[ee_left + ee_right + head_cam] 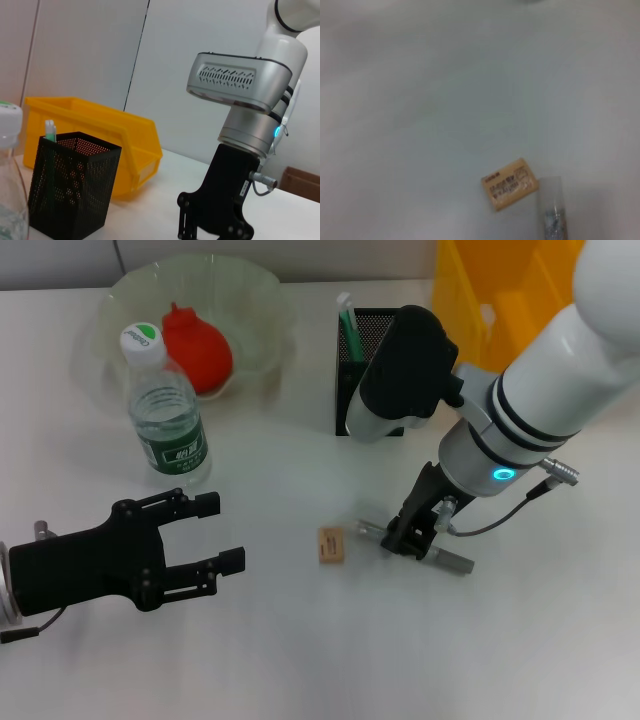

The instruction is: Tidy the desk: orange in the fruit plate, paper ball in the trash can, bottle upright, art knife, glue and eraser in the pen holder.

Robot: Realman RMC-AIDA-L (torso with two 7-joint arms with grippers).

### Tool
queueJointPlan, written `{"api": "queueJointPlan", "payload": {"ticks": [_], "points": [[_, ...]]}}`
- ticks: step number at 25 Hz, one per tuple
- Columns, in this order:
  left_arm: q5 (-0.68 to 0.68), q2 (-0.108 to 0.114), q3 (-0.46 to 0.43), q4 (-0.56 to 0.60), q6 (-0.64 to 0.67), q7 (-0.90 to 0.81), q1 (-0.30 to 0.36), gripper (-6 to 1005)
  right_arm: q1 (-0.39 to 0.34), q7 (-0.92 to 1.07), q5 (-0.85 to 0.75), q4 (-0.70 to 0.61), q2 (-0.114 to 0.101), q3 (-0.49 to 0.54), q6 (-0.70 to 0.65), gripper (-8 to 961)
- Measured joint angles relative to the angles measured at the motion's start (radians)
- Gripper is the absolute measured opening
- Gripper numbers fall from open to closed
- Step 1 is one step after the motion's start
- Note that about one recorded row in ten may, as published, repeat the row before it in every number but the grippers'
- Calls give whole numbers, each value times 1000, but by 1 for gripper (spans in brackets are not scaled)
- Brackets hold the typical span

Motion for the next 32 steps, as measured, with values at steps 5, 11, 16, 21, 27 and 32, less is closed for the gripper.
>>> {"api": "queueJointPlan", "payload": {"ticks": [5,11,16,21,27,32], "points": [[-1,0,-1,0,0,0,4,785,-80,-42,34,-140,-6,142,-36,137],[-5,1,-2,0,0,7,13,785,-203,-342,527,-115,-8,575,-32,133],[-8,-3,-10,0,6,11,15,785,-213,-871,1048,309,-7,782,8,132],[-8,-5,-11,0,6,11,14,785,-127,-1387,1405,732,-5,792,48,131],[-6,-4,-11,0,2,11,4,785,-50,-1490,1441,845,0,754,160,129],[-6,-3,-11,1,1,11,6,785,-61,-1442,1440,827,-5,705,187,199]]}}
